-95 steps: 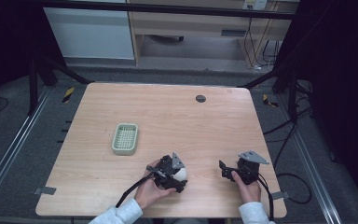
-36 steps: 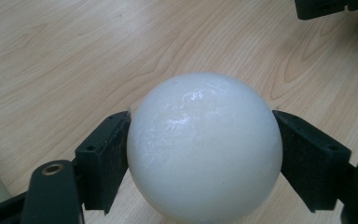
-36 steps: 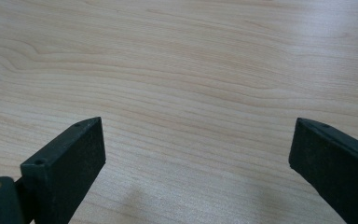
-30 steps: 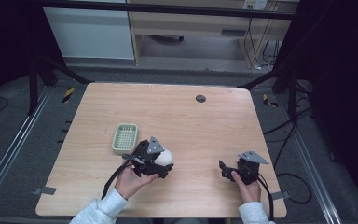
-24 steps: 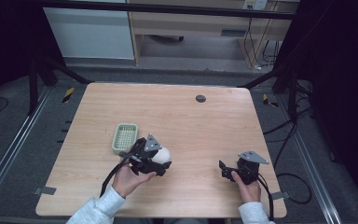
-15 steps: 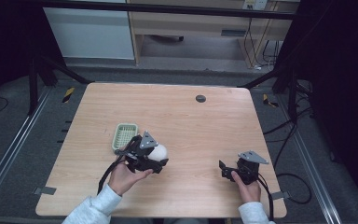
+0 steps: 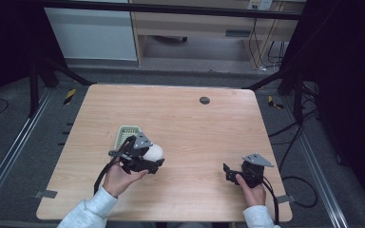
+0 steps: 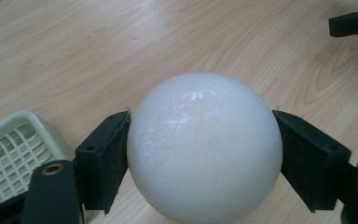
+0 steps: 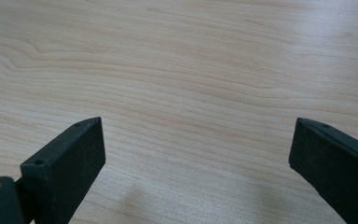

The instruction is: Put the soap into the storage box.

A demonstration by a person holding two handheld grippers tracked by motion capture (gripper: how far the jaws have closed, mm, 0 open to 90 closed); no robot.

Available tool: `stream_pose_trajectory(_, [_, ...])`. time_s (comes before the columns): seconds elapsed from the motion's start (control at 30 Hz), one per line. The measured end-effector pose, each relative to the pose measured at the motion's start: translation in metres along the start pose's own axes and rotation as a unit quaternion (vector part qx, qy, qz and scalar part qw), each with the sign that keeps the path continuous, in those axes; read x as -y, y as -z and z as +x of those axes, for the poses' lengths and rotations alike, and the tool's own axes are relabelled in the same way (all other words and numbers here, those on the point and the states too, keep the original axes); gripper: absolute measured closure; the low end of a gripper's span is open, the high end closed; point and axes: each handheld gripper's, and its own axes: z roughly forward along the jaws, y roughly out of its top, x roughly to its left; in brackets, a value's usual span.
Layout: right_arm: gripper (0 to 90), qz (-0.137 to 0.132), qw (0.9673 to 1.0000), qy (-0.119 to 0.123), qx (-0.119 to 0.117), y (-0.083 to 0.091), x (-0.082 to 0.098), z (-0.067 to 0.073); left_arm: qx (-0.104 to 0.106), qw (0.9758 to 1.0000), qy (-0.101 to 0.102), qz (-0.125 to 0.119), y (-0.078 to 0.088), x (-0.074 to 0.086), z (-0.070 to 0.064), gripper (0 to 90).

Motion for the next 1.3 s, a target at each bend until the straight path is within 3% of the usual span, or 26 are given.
stream_pose_trajectory(0.57, [4.0, 0.001, 1.0, 0.002, 0.0, 0.0, 0.0, 0.0, -0.024, 0.9995, 0.022, -0.003, 0.009, 0.004, 0.024, 22.7])
stream_pose_trajectory(1.3, [4.0, 0.001, 1.0, 0.002, -0.001, 0.0, 0.0, 0.0, -0.052, 0.9977, 0.042, 0.008, 0.007, 0.007, 0.052, 22.7])
